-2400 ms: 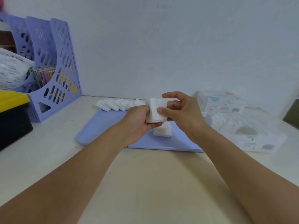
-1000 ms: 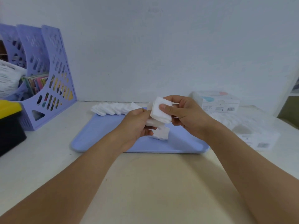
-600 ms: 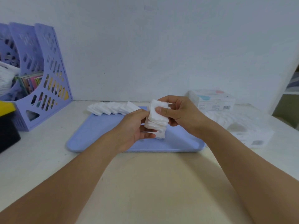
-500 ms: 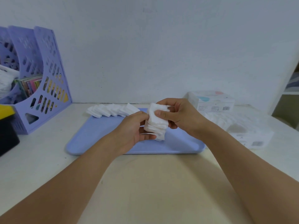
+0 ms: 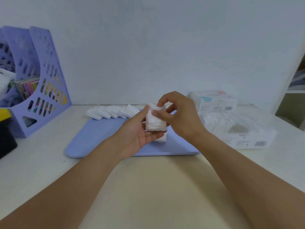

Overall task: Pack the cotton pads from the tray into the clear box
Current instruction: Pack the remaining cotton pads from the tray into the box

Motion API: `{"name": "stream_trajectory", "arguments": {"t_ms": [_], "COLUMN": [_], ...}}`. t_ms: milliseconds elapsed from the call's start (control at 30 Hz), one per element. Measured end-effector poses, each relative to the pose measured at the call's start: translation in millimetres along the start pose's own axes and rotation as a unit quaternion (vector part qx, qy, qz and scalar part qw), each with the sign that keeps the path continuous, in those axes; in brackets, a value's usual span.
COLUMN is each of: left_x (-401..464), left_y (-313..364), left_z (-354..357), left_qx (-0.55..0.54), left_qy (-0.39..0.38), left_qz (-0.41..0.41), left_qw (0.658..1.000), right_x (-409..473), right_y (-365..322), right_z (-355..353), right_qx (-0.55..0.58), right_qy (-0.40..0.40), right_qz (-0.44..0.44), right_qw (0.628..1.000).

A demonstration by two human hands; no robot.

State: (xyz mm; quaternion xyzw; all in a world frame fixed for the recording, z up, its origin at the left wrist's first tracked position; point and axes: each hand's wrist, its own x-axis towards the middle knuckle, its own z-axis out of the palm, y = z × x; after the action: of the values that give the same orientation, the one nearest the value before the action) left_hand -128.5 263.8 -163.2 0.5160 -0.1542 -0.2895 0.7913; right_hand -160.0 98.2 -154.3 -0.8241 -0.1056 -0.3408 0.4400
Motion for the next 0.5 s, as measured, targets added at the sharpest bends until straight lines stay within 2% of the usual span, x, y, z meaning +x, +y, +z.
{"name": "stream_trajectory", "arguments": {"t_ms": [100,200,300,400,500], "left_x": [0,0,-1,1,4], "left_y": [0,0,0,-1,-1], "left_z": [0,1,0,-1,-1], "left_qx": [-0.048,-0.028,-0.008,-0.005,0.018], "left_qy": [-0.007,-0.042,-0.049,0.013,0.084], "left_qz": [-0.010,0.010,0.024,0.032,0.046], "left_qw": [0.999,0.999,0.998,0.999,0.995], "right_x": [0,0,1,2,9], "right_y": [-1,-4,-9,-18,-22], "right_z": [0,-4,-9,-12,-27], "right_qx": [-0.016,-0.036,-0.016,0.070,0.145], "right_qy": [-0.015,-0.033,-0.072,-0.096,-0.058], "right_qz": [0.004,-0.006,0.027,0.084,0.111], "right_qw": [1.000,0.999,0.997,0.989,0.982]}}
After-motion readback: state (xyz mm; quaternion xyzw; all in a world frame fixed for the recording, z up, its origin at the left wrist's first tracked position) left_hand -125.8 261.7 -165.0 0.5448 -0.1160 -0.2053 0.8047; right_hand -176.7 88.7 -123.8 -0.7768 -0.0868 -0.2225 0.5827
